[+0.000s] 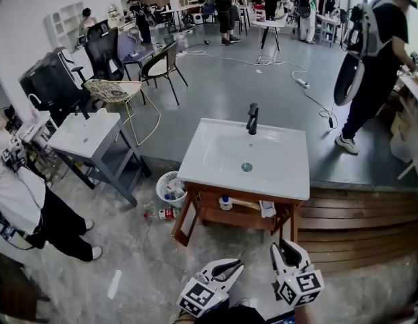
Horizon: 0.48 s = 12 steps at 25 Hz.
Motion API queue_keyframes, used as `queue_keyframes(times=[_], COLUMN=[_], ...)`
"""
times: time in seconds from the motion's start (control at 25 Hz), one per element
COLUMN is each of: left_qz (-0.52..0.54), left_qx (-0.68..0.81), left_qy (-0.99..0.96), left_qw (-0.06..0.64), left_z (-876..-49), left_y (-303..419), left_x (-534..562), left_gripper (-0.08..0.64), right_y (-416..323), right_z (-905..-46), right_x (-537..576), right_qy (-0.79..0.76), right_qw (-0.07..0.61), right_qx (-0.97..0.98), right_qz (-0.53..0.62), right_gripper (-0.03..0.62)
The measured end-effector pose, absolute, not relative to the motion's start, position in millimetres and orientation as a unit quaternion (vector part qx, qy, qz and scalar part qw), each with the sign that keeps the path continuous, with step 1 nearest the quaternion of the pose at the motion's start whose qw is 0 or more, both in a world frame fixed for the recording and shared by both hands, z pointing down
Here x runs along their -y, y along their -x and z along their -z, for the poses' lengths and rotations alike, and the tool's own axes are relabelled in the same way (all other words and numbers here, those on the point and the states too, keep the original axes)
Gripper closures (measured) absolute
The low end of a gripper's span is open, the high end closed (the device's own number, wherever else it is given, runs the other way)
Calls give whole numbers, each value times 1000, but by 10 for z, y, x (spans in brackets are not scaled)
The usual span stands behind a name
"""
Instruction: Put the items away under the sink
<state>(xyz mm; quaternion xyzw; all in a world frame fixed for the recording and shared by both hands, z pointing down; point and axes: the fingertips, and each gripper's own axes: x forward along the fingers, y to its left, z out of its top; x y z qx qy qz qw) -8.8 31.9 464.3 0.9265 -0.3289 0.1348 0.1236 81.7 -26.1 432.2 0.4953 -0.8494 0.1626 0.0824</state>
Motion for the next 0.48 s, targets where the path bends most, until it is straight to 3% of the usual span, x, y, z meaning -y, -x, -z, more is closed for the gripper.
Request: queue_keyframes(times=[0.28, 0.48], left_qz=[-94, -103], left_qx=[347, 344], left_qy=[-923, -928], left_qw=[138, 104], left_z=[-4360, -4142], left_y=[-28, -119], left_x=[-499, -668], left_gripper=[526, 525], right_y=[-989, -1016], right_z=[-4013, -3912], right_x=[-96, -468], right_qy=[-501, -491], right_qw=[72, 82], right_qx=[850, 857], right_qz=[-143, -131], right_gripper=[500, 505])
